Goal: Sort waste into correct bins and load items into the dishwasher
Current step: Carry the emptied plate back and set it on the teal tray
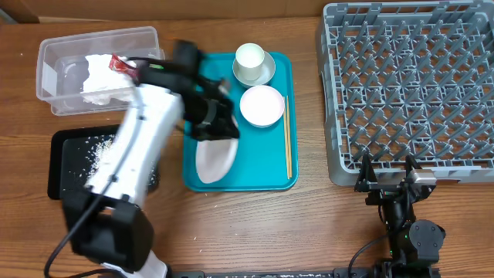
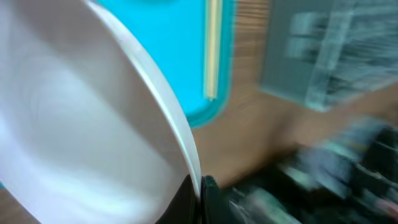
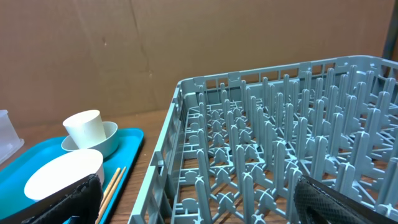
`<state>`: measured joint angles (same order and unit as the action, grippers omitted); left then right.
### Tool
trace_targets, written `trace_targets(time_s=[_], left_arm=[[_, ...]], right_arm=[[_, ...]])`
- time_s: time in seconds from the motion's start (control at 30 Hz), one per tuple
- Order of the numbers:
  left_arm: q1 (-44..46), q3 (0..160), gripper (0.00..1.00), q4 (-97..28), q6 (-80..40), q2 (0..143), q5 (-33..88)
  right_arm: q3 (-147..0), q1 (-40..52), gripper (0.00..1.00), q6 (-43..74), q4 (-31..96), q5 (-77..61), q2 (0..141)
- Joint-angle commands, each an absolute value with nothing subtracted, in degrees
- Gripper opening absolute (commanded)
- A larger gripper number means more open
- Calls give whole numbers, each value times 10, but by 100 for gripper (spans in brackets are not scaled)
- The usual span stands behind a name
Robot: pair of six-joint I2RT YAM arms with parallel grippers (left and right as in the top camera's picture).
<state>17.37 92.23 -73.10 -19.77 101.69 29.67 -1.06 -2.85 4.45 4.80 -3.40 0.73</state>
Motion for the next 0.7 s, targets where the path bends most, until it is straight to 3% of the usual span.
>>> trace_targets(time_s=[0.0, 0.17, 0.57, 0.67], left_arm=[[271, 919, 4, -711, -358, 1016, 21], [366, 919, 4, -697, -426, 1059, -152], [382, 919, 4, -684, -435, 1171, -147], [382, 919, 11, -674, -432, 1171, -147]], right_arm=[[-4, -25, 100, 44, 46, -28, 2], [-4, -25, 100, 44, 46, -28, 2], [-4, -25, 100, 44, 46, -28, 2], [-4, -25, 100, 44, 46, -28, 2]])
